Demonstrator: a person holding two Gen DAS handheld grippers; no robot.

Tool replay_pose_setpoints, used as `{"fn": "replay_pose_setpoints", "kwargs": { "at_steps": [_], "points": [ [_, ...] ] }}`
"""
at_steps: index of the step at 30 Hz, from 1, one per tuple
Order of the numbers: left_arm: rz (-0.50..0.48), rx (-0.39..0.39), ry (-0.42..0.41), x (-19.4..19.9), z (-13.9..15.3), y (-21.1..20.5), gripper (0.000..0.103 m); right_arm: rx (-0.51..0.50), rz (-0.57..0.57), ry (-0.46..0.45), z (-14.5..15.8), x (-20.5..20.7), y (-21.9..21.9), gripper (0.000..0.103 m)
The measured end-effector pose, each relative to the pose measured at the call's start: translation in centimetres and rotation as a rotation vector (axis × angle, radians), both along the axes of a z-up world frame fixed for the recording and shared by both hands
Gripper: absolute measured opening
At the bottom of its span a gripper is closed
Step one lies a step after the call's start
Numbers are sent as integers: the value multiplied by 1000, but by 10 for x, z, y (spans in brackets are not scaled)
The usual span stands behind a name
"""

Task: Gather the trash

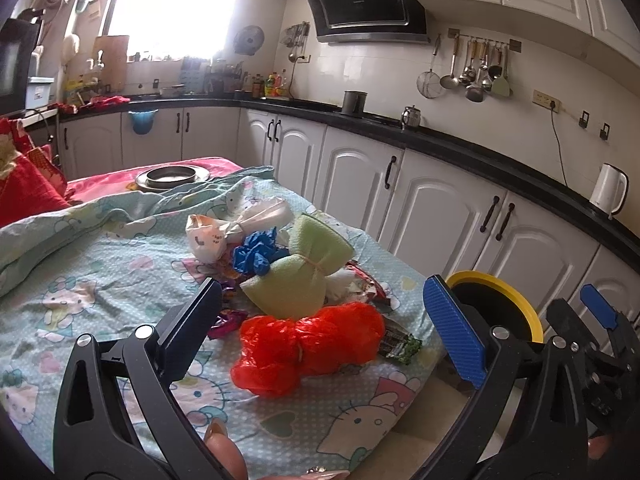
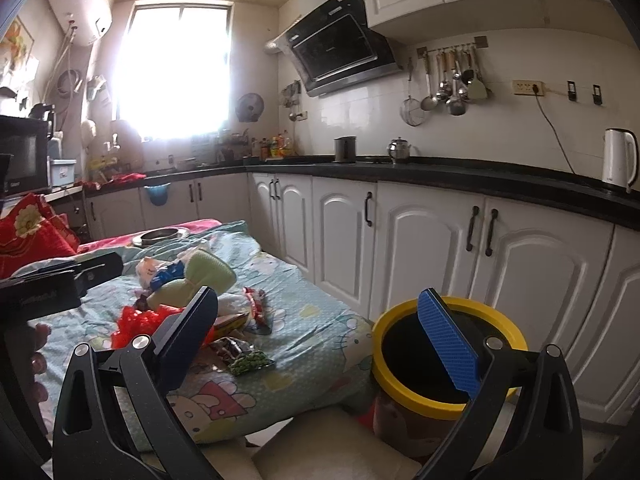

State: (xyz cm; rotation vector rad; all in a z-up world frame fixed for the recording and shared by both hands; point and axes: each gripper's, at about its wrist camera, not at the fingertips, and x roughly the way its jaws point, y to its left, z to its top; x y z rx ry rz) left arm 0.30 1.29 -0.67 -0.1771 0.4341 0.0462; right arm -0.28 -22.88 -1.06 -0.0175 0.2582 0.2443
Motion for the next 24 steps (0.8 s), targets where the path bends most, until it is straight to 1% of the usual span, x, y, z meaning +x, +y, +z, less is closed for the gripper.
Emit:
{"fn": "replay_pose_setpoints", "kwargs": {
  "at_steps": [8,11,16,19,24],
  "points": [
    [62,-25,8,6,-1,28,92,-4,125,14,2,2,14,97],
    [89,-36,12,7,-1,39,92,-26,175,44,3,8,25,97],
    [118,-55,28,10,-5,58,92,-92,251,94,0,24,45,97],
    [121,-83,46,12,-10,72,92,-112,306,146,-7,37,53,97],
    [96,-124,91,18,-22,88,92,-129,340,221,-21,60,55,97]
  ]
}}
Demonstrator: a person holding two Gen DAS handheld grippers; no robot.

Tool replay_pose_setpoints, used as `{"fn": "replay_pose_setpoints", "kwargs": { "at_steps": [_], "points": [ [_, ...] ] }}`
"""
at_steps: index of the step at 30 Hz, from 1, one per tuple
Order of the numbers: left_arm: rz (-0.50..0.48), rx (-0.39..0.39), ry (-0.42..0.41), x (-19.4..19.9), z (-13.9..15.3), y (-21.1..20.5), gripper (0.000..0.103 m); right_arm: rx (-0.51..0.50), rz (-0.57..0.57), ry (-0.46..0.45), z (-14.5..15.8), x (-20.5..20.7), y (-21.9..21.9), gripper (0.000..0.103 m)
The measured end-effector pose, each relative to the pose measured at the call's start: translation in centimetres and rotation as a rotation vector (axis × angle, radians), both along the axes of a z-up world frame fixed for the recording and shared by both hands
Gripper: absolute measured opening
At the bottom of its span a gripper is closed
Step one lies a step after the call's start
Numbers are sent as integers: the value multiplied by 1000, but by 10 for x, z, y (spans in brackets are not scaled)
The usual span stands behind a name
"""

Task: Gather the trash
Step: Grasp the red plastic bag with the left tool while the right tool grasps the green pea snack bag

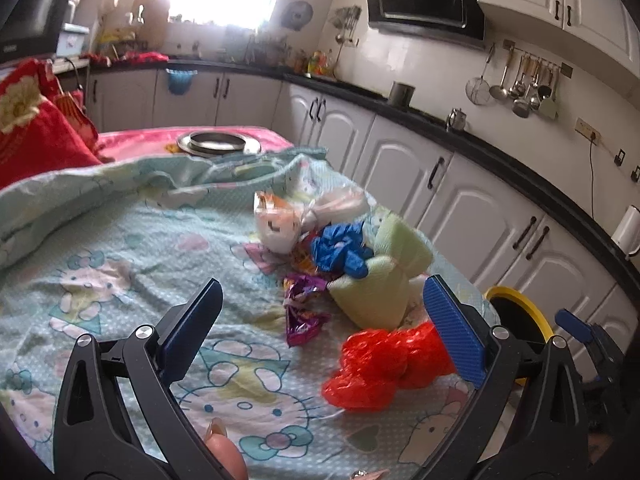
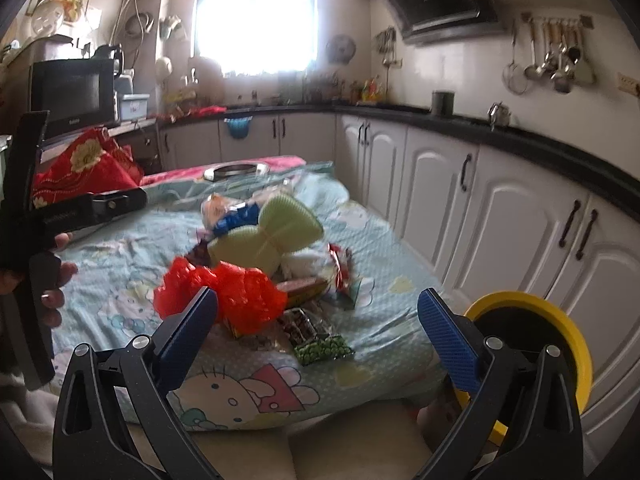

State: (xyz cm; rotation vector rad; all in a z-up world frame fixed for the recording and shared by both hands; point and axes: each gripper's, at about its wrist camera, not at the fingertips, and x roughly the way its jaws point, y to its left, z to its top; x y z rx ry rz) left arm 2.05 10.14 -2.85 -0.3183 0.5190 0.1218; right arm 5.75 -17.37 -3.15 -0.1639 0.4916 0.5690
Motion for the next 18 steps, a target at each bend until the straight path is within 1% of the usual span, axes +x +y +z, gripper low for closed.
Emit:
{"fn": "replay_pose_setpoints", "kwargs": {
  "at_steps": [5,7,8,11,15,18],
  "points": [
    [-50,-37,52,9,-17,0,92,-37,18,44,-13,21,4,95],
    [-67,-44,73,13,-24,-4,92,-68,35,65,-22,30,9,91],
    [-81,-50,80,14,-27,-6,92,-84,43,78,-27,34,11,86],
    [-139,-80,87,17,-35,-15,92,-125,67,109,-41,42,17,82],
    [-183,-58,106,22,-44,-28,92,-163,94,146,-58,53,25,77],
    [-207,-77,126,25,-50,-31,92,-176,109,167,-67,58,31,76]
  ]
}}
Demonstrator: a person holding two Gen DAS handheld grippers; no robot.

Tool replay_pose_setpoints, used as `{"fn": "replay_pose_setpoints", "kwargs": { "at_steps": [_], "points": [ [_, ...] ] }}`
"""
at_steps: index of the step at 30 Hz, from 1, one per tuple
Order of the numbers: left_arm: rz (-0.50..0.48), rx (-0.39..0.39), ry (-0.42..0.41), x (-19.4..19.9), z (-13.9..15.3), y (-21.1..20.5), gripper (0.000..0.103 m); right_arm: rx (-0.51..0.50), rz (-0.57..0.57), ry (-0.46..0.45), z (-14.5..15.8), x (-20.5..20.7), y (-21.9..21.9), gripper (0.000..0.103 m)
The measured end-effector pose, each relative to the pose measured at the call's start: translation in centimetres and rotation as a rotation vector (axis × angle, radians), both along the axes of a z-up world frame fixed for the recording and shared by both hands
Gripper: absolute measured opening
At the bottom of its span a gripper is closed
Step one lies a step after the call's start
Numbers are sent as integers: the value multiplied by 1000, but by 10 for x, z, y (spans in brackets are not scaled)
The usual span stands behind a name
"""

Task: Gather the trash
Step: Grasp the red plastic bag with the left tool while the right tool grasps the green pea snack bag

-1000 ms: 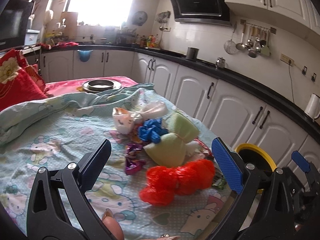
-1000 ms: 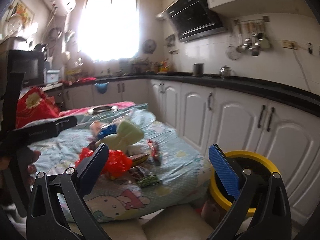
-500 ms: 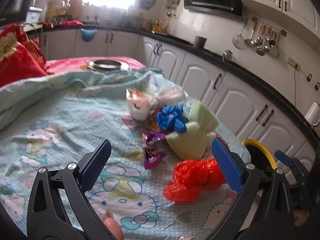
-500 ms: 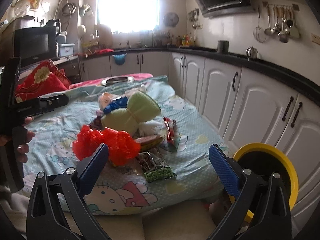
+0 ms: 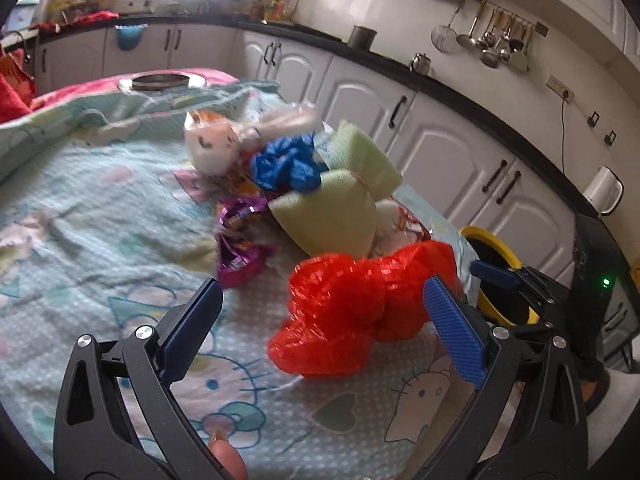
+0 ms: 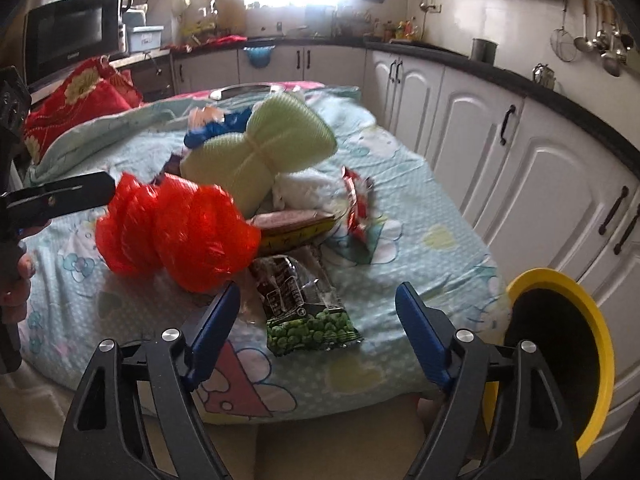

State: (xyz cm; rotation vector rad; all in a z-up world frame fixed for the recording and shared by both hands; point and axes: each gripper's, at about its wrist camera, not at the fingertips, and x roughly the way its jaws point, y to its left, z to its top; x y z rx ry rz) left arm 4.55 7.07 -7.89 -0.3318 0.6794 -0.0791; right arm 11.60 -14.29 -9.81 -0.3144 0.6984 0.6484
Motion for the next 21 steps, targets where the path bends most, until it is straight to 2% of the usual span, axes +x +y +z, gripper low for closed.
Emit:
{"fn": "replay_pose_setpoints", "kwargs": {
  "at_steps": [4,6,9,18,21],
  "points": [
    [-21,-15,10,3,-5,-1,92,-13,15,21,-9,7,5,67],
    [-35,-26,11,4,-7,-3,90,-13,16,39,-13,8,6,57],
    [-53,-32,19,5,-10,-5,83,7,22,52,-15,7,4,50],
    [-120,-51,37,7,-12,-12,57,32,40,72,-15,2,-1,35],
    [-143,-44,36,4,-10,-12,45,42,40,85,-14,1,-3,30]
  ]
}}
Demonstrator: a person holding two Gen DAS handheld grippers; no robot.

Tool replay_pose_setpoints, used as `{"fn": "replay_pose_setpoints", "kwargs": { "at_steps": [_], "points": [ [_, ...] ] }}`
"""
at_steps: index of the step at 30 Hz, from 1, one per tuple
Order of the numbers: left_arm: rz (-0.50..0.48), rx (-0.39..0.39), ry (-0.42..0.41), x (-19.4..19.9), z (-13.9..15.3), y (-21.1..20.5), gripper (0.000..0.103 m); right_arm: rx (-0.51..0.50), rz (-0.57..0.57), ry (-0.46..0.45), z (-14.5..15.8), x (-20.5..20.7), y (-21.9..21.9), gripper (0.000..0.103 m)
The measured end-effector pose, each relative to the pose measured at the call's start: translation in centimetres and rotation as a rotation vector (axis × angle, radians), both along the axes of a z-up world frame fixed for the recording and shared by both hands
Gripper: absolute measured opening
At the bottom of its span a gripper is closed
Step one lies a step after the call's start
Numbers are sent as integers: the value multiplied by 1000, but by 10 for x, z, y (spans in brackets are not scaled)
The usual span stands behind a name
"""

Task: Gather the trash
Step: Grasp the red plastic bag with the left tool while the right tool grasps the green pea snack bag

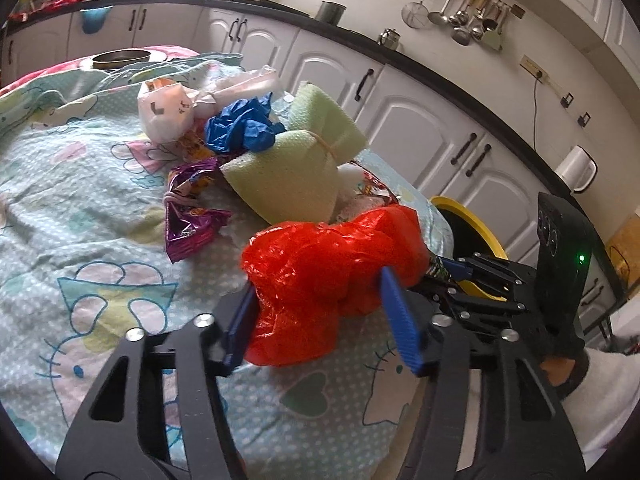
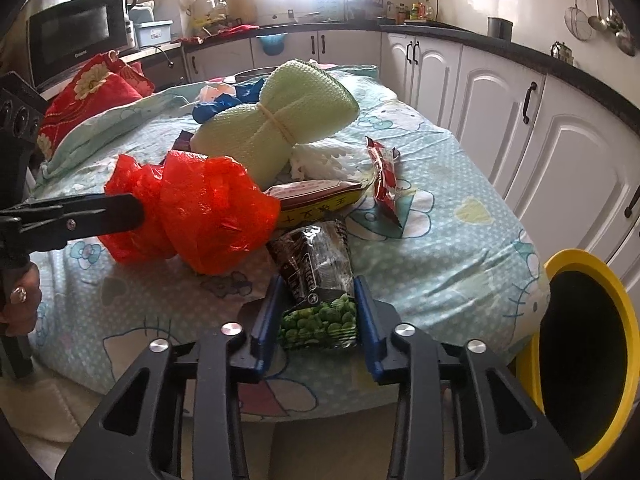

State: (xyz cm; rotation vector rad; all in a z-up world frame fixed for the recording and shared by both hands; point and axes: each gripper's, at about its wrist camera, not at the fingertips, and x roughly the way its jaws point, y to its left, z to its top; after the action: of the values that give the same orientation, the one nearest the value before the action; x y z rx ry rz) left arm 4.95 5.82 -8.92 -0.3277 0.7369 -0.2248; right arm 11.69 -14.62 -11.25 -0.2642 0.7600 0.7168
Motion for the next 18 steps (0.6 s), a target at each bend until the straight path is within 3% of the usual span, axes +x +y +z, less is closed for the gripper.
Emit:
{"fn": "replay_pose_setpoints", "kwargs": {
  "at_steps": [2,3,7,18],
  "points": [
    [-5,15,-6,-1,2,0,32,3,-1,2,1,-2,-1,26],
    [-6,25,-14,-3,4,0,30,11,0,7,2,-3,-3,17],
    [-11,47,-41,-7,14,-1,20,29,1,14,6,-5,-7,15],
    [-30,86,-141,-12,51,-18,17,89,-28,-16,32,-9,-28,15]
  ]
}}
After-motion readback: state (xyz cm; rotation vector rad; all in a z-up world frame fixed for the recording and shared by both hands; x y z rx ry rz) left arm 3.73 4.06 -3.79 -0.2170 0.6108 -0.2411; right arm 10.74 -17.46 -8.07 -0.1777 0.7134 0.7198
